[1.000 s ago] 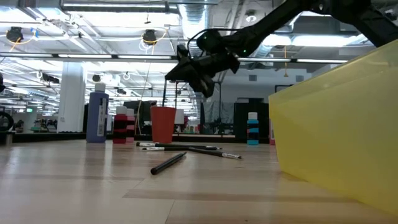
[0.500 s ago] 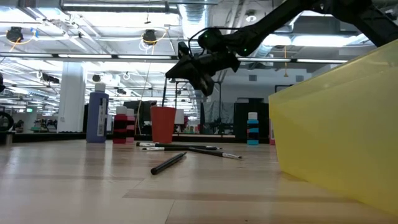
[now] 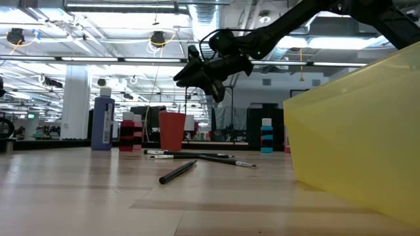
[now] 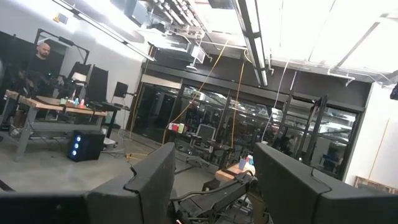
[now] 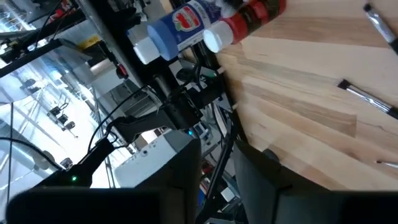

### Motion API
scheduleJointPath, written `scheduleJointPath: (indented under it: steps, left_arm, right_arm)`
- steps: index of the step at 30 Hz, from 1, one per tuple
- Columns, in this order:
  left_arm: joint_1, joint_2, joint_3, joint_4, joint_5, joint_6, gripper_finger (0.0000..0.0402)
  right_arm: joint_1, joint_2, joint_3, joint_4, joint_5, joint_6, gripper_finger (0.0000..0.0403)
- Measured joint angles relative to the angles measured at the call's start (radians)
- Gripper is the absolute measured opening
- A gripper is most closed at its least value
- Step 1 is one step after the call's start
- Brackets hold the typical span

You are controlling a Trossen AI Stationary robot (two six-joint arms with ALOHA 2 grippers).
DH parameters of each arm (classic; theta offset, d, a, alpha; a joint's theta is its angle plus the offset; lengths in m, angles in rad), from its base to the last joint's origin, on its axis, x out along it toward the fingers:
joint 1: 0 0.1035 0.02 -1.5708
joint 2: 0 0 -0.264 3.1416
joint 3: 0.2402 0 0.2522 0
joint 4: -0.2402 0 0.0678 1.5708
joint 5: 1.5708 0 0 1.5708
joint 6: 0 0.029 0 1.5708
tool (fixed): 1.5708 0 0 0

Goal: Pick & Place Paint Supplies
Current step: Put the black paint brush into the orange cup

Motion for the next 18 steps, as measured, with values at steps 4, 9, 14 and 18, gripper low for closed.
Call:
scheduleJointPath:
  steps: [4, 9, 14, 18]
  left_arm:
    - [0.0, 0.0, 0.0, 0.0, 0.0, 0.004, 0.0211]
    - [0.0, 0.0, 0.0, -0.002, 0.0, 0.052, 0.0211]
    - [0.0, 0.0, 0.0, -0.004, 0.0, 0.053, 0.0211]
    - [0.0, 0.0, 0.0, -0.006, 0.0, 0.053, 0.0211]
  right_arm:
    - [0.0, -0.004, 0.0, 0.102, -0.017, -0.064, 0.0102]
    - [0.026, -0.056, 0.0, 0.098, -0.059, -0.252, 0.01]
    - [0.095, -0.125, 0.001, -0.177, -0.077, -0.545, 0.0094]
    - [0.158, -0.175, 0.001, -0.577, 0.059, -0.839, 0.0083]
